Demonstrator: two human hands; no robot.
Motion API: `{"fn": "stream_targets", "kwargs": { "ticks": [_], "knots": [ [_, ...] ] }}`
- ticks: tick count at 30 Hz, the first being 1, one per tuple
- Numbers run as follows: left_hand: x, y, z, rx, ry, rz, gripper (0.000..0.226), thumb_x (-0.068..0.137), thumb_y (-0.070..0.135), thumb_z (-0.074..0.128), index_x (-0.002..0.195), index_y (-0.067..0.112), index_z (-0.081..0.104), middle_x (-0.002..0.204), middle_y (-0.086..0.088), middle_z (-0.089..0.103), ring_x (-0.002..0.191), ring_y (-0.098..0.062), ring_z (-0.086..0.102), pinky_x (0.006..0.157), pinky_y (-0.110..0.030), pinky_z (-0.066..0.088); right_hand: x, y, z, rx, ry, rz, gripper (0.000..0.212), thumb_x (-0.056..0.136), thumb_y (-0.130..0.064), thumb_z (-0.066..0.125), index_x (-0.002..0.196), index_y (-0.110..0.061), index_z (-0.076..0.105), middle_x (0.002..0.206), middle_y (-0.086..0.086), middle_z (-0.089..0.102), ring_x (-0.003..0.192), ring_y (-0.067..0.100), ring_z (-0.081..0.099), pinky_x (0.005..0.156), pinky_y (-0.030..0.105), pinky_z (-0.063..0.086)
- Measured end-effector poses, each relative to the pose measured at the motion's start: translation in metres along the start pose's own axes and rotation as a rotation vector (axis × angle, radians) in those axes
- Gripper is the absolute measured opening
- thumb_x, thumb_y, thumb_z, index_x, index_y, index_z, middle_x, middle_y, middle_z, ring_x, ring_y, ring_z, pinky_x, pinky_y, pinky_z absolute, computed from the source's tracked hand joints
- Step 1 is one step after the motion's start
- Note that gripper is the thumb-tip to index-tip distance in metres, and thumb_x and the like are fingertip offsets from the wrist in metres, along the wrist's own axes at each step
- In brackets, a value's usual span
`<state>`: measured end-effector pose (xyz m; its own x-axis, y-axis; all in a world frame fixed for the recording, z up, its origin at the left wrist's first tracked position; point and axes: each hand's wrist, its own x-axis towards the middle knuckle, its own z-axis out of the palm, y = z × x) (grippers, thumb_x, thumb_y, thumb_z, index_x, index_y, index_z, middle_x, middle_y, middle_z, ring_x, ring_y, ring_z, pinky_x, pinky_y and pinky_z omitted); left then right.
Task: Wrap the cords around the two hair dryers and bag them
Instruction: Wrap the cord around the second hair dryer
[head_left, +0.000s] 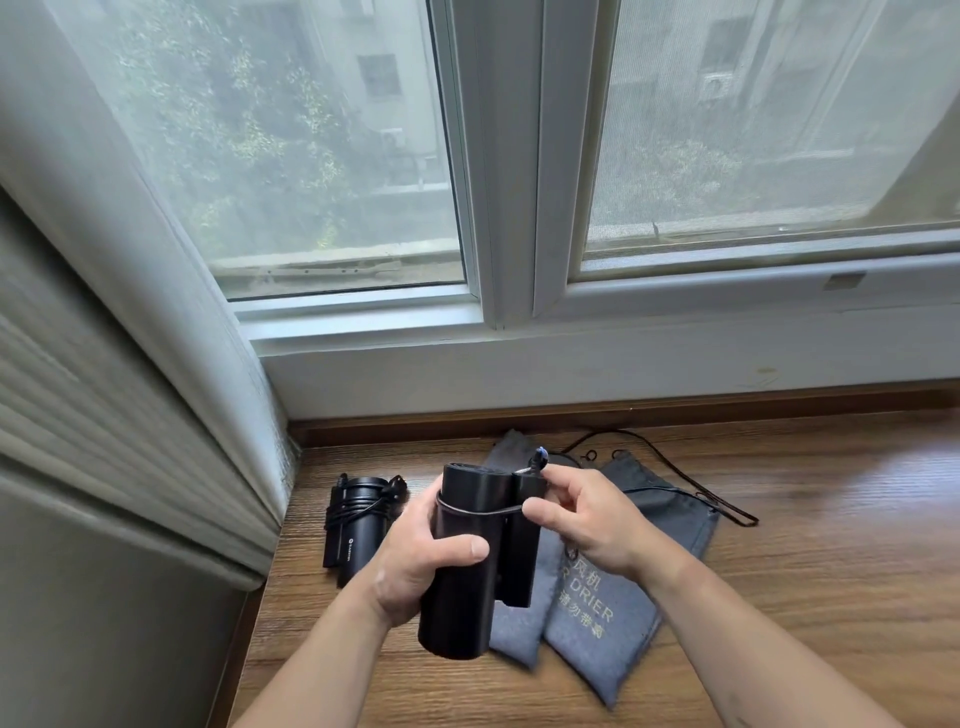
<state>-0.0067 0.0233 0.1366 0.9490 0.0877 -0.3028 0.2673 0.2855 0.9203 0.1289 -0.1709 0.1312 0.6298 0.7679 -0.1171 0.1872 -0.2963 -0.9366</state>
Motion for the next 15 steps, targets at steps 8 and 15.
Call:
{"fn": "stream_targets", "kwargs": {
  "ticks": [8, 15],
  "knots": [
    [0.004, -0.008, 0.002, -0.182, -0.019, -0.016, 0.073, 0.069, 0.014, 0.080, 0.134, -0.006, 0.053, 0.120, -0.033, 0.065, 0.104, -0.043, 0.067, 0.087, -0.050, 0.057, -0.005, -0.008, 0.011, 0.183, -0.036, 0.073, 0.017, 0.097, -0.039, 0.067, 0.093, -0.026, 0.076, 0.066, -0.003, 0.051, 0.059, 0.019, 0.037, 0.052, 0.031, 0.032],
    [0.012, -0.011, 0.012, 0.036, 0.320, 0.004, 0.068, 0.073, 0.036, 0.079, 0.132, 0.014, 0.051, 0.114, -0.014, 0.076, 0.096, -0.021, 0.075, 0.084, -0.038, 0.062, 0.000, -0.008, 0.022, 0.080, 0.287, 0.153, 0.082, 0.069, -0.086, 0.062, 0.082, -0.006, 0.069, 0.072, 0.010, 0.072, 0.066, 0.029, 0.064, 0.070, 0.046, 0.054]
  ]
}}
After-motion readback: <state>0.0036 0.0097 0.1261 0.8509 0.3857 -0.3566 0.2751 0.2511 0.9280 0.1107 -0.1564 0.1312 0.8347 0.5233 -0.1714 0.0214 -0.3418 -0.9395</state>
